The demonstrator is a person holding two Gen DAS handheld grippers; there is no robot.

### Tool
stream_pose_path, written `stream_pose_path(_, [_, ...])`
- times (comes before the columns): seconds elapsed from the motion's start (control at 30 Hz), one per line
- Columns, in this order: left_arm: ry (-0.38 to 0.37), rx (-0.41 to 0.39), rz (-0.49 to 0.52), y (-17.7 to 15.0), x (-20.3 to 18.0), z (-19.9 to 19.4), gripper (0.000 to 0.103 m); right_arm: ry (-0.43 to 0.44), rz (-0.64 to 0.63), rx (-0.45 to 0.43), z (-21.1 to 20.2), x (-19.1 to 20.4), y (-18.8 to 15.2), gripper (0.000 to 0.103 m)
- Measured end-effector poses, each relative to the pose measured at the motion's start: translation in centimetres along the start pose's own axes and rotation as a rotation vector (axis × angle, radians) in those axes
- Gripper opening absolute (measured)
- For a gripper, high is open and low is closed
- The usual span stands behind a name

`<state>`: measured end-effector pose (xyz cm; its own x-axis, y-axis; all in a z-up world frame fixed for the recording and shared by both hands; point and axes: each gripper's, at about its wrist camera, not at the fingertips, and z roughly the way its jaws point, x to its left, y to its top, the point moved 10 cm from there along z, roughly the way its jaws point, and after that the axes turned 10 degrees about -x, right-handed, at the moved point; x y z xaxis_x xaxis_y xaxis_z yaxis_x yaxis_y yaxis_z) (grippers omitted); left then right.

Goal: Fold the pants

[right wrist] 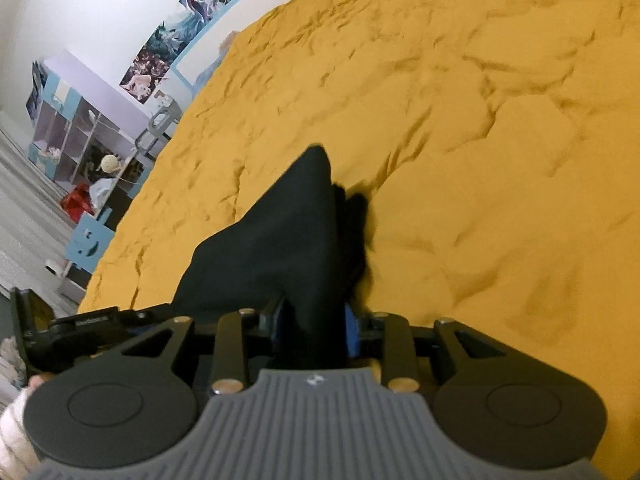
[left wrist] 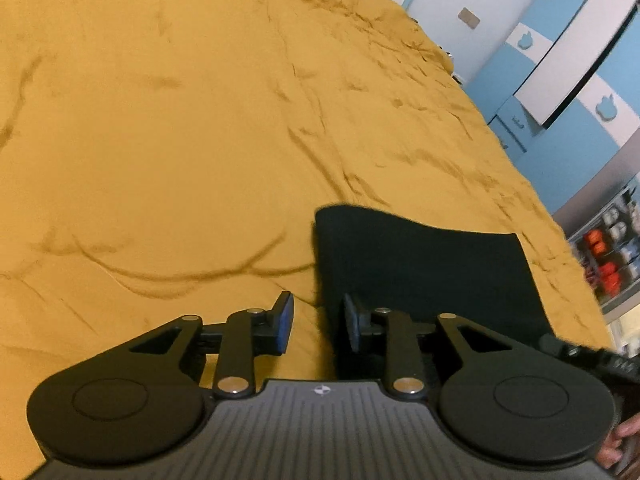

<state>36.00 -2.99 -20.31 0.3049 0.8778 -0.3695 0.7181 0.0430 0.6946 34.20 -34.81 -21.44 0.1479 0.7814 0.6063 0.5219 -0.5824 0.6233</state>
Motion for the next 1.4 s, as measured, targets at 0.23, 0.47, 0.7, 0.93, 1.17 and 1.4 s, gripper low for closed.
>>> stream_pose_path(0.23, [-0.001,-0.064,0.114,2.6,-3.9,0.3,0.027,0.013,-0.134,-0.085,0.4,3.1,4.9,0.017])
stream_pose_path(0.47, [0.049,-0.020,0.168,1.8,-5.0,3.0,0.025,0.012,-0.223,-0.046,4.4,4.8,5.0,0.014])
stream_pose_path(0.7, [0.064,0.000,0.183,1.8,-4.5,4.7,0.024,-0.052,-0.218,-0.002,7.5,2.7,3.8,0.003])
stream_pose_path(0.93, [0.073,0.013,0.191,1.7,-4.1,4.7,0.022,-0.085,-0.228,-0.002,7.6,2.0,3.7,0.000])
stream_pose_path(1.17, [0.082,0.023,0.217,0.3,-4.3,0.7,0.022,-0.072,-0.296,-0.033,3.0,4.8,2.9,0.007])
stream_pose_path(1.4, [0.031,0.012,0.143,-3.6,-4.4,-4.5,0.022,-0.038,-0.379,-0.035,-1.9,7.2,-1.5,0.010])
